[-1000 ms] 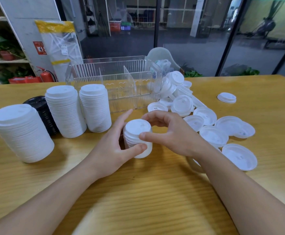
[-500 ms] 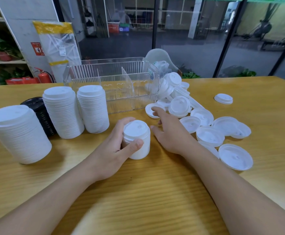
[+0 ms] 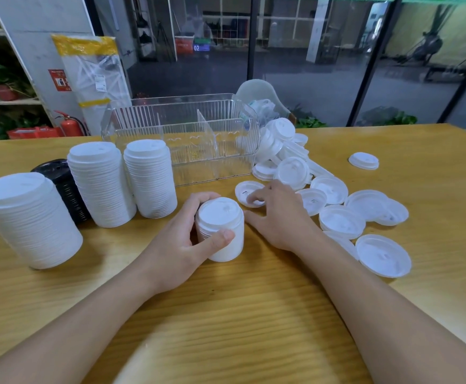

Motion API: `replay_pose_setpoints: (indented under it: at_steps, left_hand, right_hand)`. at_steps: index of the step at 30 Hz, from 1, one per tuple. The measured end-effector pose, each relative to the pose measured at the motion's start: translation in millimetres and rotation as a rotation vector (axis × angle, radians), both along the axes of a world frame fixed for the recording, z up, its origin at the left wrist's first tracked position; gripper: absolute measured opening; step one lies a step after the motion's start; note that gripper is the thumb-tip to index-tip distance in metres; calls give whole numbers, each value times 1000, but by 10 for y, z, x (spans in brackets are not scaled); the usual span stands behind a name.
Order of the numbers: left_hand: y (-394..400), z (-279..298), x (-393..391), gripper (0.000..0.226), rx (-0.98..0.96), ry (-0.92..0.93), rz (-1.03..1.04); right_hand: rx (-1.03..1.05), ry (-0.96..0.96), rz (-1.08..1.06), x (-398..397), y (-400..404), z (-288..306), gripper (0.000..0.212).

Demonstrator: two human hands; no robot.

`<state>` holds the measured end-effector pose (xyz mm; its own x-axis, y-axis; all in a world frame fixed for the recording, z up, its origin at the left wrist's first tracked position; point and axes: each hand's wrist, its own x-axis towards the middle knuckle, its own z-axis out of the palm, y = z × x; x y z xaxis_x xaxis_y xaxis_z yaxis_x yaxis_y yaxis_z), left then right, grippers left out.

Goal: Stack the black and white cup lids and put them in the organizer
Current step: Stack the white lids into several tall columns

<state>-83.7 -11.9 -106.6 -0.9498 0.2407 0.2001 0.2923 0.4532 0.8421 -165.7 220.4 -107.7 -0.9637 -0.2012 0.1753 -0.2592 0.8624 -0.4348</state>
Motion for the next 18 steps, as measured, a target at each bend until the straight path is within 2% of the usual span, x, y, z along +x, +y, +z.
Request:
replay_pose_setpoints:
  at_steps: [3, 8, 13, 15, 18]
  left_hand:
    - [8, 9, 0, 60, 4, -2, 2]
    - [-2, -4, -9, 66, 31, -2, 8]
    - [-13, -24, -23, 68, 116, -14, 1]
    - [-7, -28, -29, 65, 115, -10, -5]
    - [-18, -25, -37, 71, 161, -27, -11]
  right_hand:
    - [38, 33, 7, 14, -5, -3, 36]
    - [82, 98, 16, 76, -32, 32, 47]
    - [97, 126, 73, 81, -42, 33, 42]
    - [-59, 136, 63, 77, -9, 51, 47]
    - [-515, 69, 66, 115, 94, 178, 51]
